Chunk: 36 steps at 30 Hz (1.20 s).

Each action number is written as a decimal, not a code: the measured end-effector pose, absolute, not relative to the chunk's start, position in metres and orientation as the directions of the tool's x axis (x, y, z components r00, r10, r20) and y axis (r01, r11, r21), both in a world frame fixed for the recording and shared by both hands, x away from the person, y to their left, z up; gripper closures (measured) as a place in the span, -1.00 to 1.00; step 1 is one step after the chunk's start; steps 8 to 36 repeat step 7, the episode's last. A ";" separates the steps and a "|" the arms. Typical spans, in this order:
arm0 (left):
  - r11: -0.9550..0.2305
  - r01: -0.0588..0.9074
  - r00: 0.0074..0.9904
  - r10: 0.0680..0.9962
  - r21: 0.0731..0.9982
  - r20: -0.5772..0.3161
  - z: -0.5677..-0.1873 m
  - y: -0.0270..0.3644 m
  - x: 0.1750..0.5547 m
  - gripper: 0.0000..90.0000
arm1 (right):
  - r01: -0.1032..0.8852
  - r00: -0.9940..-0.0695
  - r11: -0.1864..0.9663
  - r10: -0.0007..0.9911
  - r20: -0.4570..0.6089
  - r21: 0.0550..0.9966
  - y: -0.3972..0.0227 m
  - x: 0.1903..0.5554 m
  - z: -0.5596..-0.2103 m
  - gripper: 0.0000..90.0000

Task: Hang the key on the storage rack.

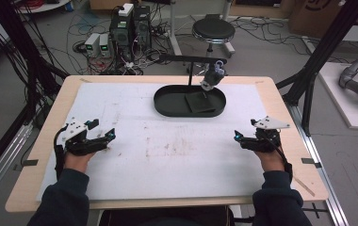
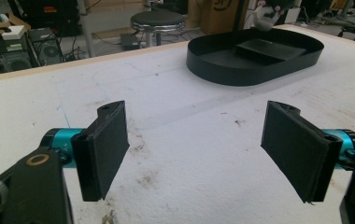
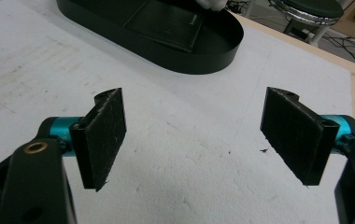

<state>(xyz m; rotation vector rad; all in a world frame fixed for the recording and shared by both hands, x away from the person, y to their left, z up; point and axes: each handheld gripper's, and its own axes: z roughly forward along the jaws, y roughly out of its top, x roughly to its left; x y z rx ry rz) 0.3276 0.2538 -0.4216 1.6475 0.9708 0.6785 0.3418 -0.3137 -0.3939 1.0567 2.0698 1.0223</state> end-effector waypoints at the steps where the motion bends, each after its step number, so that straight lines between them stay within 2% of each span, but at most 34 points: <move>1: -0.109 0.261 0.508 0.860 0.959 -0.040 -0.422 0.254 0.328 -0.49 | 0.395 -0.506 0.385 0.849 -0.152 0.834 -0.314 0.342 -0.394 -0.49; 36: -0.102 0.263 0.508 0.860 0.959 -0.048 -0.422 0.254 0.328 -0.49 | 0.397 -0.508 0.383 0.848 -0.147 0.834 -0.314 0.342 -0.395 -0.49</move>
